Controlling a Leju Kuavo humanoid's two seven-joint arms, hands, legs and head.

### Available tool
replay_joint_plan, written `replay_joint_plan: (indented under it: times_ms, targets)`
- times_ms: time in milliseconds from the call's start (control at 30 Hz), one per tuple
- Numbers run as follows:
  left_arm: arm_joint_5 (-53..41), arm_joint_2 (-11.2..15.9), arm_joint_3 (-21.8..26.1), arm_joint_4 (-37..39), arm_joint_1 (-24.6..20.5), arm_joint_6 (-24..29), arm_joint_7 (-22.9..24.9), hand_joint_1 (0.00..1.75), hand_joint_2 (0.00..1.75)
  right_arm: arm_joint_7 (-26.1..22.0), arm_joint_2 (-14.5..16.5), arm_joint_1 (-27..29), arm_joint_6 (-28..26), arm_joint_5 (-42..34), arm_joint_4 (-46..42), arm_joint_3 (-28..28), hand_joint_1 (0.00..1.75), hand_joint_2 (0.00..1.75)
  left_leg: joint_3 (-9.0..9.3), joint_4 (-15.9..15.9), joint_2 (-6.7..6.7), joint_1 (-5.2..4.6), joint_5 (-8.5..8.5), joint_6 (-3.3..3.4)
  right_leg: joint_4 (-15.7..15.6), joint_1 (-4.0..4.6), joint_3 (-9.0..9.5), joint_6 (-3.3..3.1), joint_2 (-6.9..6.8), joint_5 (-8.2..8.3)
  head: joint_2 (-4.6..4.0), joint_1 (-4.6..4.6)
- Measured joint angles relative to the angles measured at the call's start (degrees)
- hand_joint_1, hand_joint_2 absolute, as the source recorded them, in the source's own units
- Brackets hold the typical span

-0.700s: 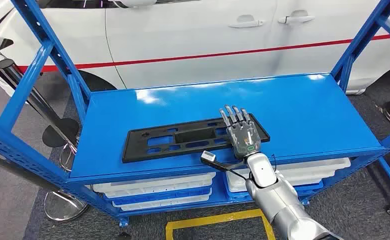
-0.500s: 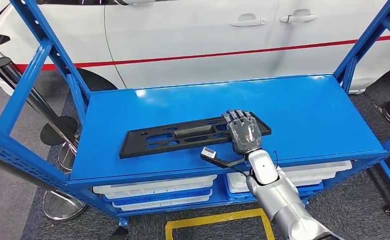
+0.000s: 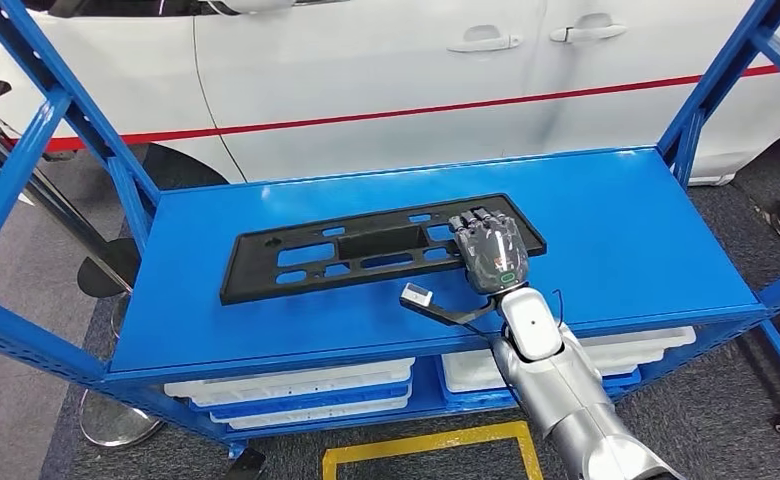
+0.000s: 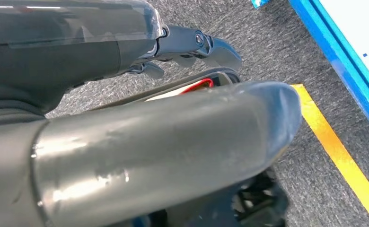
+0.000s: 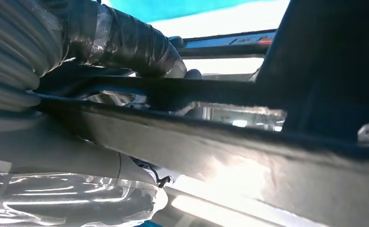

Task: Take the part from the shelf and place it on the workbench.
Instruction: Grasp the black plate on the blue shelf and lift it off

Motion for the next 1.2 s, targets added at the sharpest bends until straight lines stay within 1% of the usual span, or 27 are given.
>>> replay_joint_plan:
  times_ms: [33, 100, 133, 167, 233, 300, 333, 367, 433, 467, 500, 533, 567, 600, 633, 667, 700, 800, 867, 967, 1000, 1033, 1067, 1100, 1133, 1167, 1200]
  targets:
    - [0.0, 0.0, 0.0, 0.0, 0.0, 0.2, -0.1, 0.00, 0.00, -0.6, 0.0, 0.0, 0.0, -0.1, -0.6, -0.2, 1.75, 1.75, 0.18, -0.8, 0.01, 0.00, 1.16, 0.13, 0.0, 0.07, 0.12, -0.03, 0.02, -0.12, 0.00, 0.00]
    - [0.1, 0.0, 0.0, 0.0, 0.0, 0.7, -0.2, 0.00, 0.00, -2.2, 0.0, 0.1, 0.0, -0.7, -2.5, -1.0, 1.75, 1.75, 2.99, -7.4, 0.04, -0.02, 5.13, 0.54, 0.0, 0.13, 0.51, 0.08, 0.08, -0.45, 0.00, 0.01]
    - [0.1, 0.0, 0.0, 0.0, -0.1, 1.0, -0.3, 0.00, 0.00, -3.2, 0.1, 0.2, 0.0, -1.1, -3.9, -1.4, 1.75, 1.75, 4.60, -10.8, 0.05, -0.17, 6.59, 0.74, 0.1, 0.20, 0.63, 0.23, 0.11, -0.62, 0.00, 0.00]
    - [0.1, 0.0, 0.0, 0.0, -0.1, 1.3, -0.3, 0.00, 0.00, -4.3, 0.2, 0.3, 0.0, -1.5, -5.5, -2.0, 1.75, 1.75, 5.78, -13.3, 0.05, -0.32, 7.23, 0.93, 0.1, 0.25, 0.64, 0.42, 0.12, -0.71, 0.00, 0.00]
    - [0.1, 0.0, 0.0, 0.0, -0.1, 1.8, -0.4, 0.00, 0.00, -6.8, 0.8, 1.2, 0.0, -2.1, -9.5, -3.4, 1.75, 1.75, 6.53, -14.9, -0.02, -0.69, 7.01, 1.17, -0.1, 0.30, 0.52, 0.88, 0.11, -0.72, 0.00, -0.01]
    - [0.0, 0.0, 0.0, 0.0, 0.2, 2.4, -0.4, 0.00, 0.00, -10.2, 2.0, 2.5, 0.0, -2.8, -14.3, -5.2, 1.75, 1.75, 6.88, -15.6, -0.07, -0.50, 7.02, 1.55, 0.1, 0.24, 0.50, 1.39, 0.07, -1.06, 0.00, -0.01]
    - [0.0, 0.0, 0.0, 0.0, 0.3, 2.7, -0.4, 0.00, 0.00, -12.0, 2.7, 3.1, 0.0, -3.3, -17.0, -6.3, 1.75, 1.75, 7.14, -15.9, -0.07, -0.38, 7.08, 1.84, 1.1, 0.24, 0.09, 1.60, 0.06, -1.77, 0.00, 0.00]
    - [0.0, 0.0, 0.0, 0.0, 0.3, 3.0, -0.4, 0.00, 0.00, -13.4, 3.3, 3.6, 0.0, -3.6, -19.2, -7.4, 1.75, 1.75, 7.42, -16.2, -0.05, -0.28, 7.12, 2.16, 3.1, 0.25, -0.79, 1.76, 0.06, -2.91, 0.00, 0.01]
    - [0.0, 0.0, 0.0, 0.0, 0.3, 3.3, -0.4, 0.00, 0.00, -15.0, 4.4, 4.2, 0.0, -4.2, -22.8, -9.5, 1.75, 1.75, 7.72, -16.3, -0.05, -0.41, 6.94, 2.67, 9.9, 0.21, -4.29, 1.94, 0.06, -5.90, 0.00, 0.02]
    - [0.0, 0.0, 0.0, 0.0, 0.3, 3.4, -0.4, 0.00, 0.00, -15.2, 4.8, 4.6, 0.0, -4.3, -23.9, -10.2, 1.75, 1.75, 7.85, -16.2, -0.06, -0.46, 6.84, 2.82, 13.1, 0.19, -6.08, 2.04, 0.06, -6.80, 0.00, 0.02]
    - [0.0, 0.0, 0.0, 0.0, 0.3, 3.4, -0.4, 0.00, 0.00, -15.3, 5.0, 4.9, 0.0, -4.4, -24.8, -10.8, 1.75, 1.75, 8.00, -16.2, -0.09, -0.49, 6.73, 2.90, 14.9, 0.16, -7.29, 2.11, 0.05, -6.83, 0.00, 0.02]
    - [0.0, 0.0, 0.0, 0.0, 0.4, 3.5, -0.4, 0.00, 0.00, -15.4, 5.2, 5.2, 0.0, -4.4, -25.6, -11.1, 1.75, 1.75, 8.15, -16.2, -0.13, -0.50, 6.60, 2.92, 14.7, 0.14, -7.49, 2.14, 0.04, -5.78, 0.00, 0.03]
    - [0.0, -0.1, 0.0, 0.0, 0.5, 3.5, -0.4, 0.00, 0.00, -15.5, 5.3, 5.4, 0.0, -4.4, -26.2, -11.4, 1.75, 1.75, 8.32, -16.1, -0.18, -0.49, 6.45, 2.86, 12.2, 0.13, -6.56, 2.08, 0.04, -3.79, 0.00, 0.03]
    - [0.0, -0.1, 0.0, 0.0, 0.5, 3.5, -0.4, 0.00, 0.00, -15.7, 5.4, 5.6, 0.0, -4.3, -26.8, -11.5, 1.75, 1.75, 8.42, -15.9, -0.21, -0.49, 6.26, 2.73, 8.4, 0.15, -4.97, 1.92, 0.04, -1.61, 0.00, 0.03]
    - [0.0, -0.2, 0.0, 0.0, 0.5, 3.5, -0.5, 0.00, 0.00, -16.2, 5.6, 5.6, 0.0, -4.5, -27.3, -11.7, 1.75, 1.75, 8.40, -15.7, -0.24, -0.60, 6.05, 2.53, 4.8, 0.28, -3.32, 1.73, 0.05, -0.06, 0.00, 0.02]
    - [0.1, -0.2, 0.0, 0.0, 0.5, 3.7, -0.6, 0.00, 0.00, -17.5, 5.9, 5.7, 0.0, -4.9, -28.0, -11.9, 1.75, 1.75, 8.30, -15.5, -0.25, -0.68, 5.90, 2.30, 2.0, 0.41, -2.09, 1.55, 0.06, 0.88, 0.00, 0.01]
    - [0.3, -0.3, 0.0, 0.0, 0.5, 4.0, -0.8, 0.00, 0.00, -19.9, 6.5, 5.9, 0.0, -5.6, -29.0, -12.4, 1.75, 1.75, 8.17, -15.4, -0.25, -0.73, 5.82, 2.06, 0.6, 0.55, -1.51, 1.41, 0.09, 1.09, 0.00, 0.02]
    - [1.1, -0.2, 0.0, 0.0, 0.7, 5.3, -1.7, 0.00, 0.00, -31.5, 10.1, 7.4, 0.0, -9.1, -33.2, -16.1, 1.75, 1.75, 8.10, -15.3, -0.24, -0.73, 5.62, 1.37, -0.1, 0.50, -1.23, 0.90, 0.12, 1.09, 0.00, 0.02]
    - [1.5, -0.2, 0.0, -0.1, 0.8, 5.7, -2.3, 0.00, 0.00, -35.9, 12.6, 8.6, 0.0, -10.8, -36.2, -18.3, 1.75, 1.75, 7.20, -12.8, -0.12, -0.64, 3.81, 0.79, -0.7, 0.22, -0.68, 0.36, -0.18, 1.18, 0.00, -0.01]
    - [1.9, -0.1, 0.0, -0.1, 1.3, 5.2, -3.1, 0.00, 1.31, -37.2, 14.7, 10.5, 0.0, -11.6, -39.1, -19.1, 1.75, 1.75, 2.87, -3.3, 0.02, -0.11, -0.67, -0.03, -0.8, 0.22, -0.30, -0.07, -0.59, 1.03, 0.00, -0.02]
    - [2.0, -0.1, 0.0, -0.1, 1.6, 4.7, -3.4, 0.00, 1.75, -37.1, 15.2, 11.1, 0.0, -11.4, -39.6, -19.1, 1.75, 1.75, 1.87, -1.3, 0.03, 0.12, -1.04, -0.26, -0.8, 0.22, -0.27, -0.10, -0.60, 0.99, 0.00, -0.02]
    - [2.2, -0.1, 0.0, -0.1, 1.7, 4.3, -3.6, 0.00, 1.75, -36.8, 15.6, 11.7, 0.1, -11.2, -40.1, -19.0, 1.75, 1.75, 1.78, -1.2, 0.05, 0.36, -0.37, -0.45, -0.8, 0.19, -0.24, -0.09, -0.57, 0.96, 0.00, -0.02]
    - [2.4, -0.1, 0.0, -0.1, 1.8, 3.9, -3.7, 0.00, 1.75, -36.6, 15.9, 12.2, 0.1, -11.0, -40.4, -18.8, 1.75, 1.75, 2.73, -3.3, 0.08, 0.62, 1.22, -0.59, -0.7, 0.14, -0.21, -0.03, -0.54, 0.92, 0.00, -0.02]
    - [2.5, -0.1, 0.0, -0.1, 1.8, 3.7, -3.9, 0.00, 1.75, -36.4, 16.2, 12.6, 0.1, -10.9, -40.6, -18.6, 1.75, 1.75, 4.45, -6.9, 0.12, 0.86, 3.14, -0.70, -0.6, 0.07, -0.18, 0.10, -0.51, 0.83, 0.00, -0.02]
    - [2.3, -0.1, 0.0, -0.1, 1.7, 3.8, -4.1, 0.00, 1.75, -36.6, 16.4, 12.8, 0.1, -10.9, -40.7, -18.4, 1.75, 1.75, 6.23, -10.5, 0.14, 0.90, 4.41, -0.78, -0.4, 0.10, -0.22, 0.34, -0.47, 0.73, 0.00, -0.03]
    - [1.8, -0.2, -0.2, -0.1, 1.7, 4.3, -4.3, 0.00, 1.75, -36.9, 16.6, 13.0, 0.1, -10.8, -40.6, -18.3, 1.75, 1.75, 7.57, -13.2, 0.10, 0.86, 5.22, -0.64, -0.3, 0.14, -0.28, 0.63, -0.42, 0.65, 0.00, -0.01]
    - [0.9, -0.3, -0.6, -0.1, 1.6, 5.2, -4.4, 0.00, 1.75, -37.2, 16.7, 13.1, 0.1, -10.7, -40.4, -18.2, 1.75, 1.75, 8.29, -14.7, 0.03, 0.73, 5.40, -0.44, -0.2, 0.18, -0.33, 0.95, -0.38, 0.63, 0.00, -0.01]
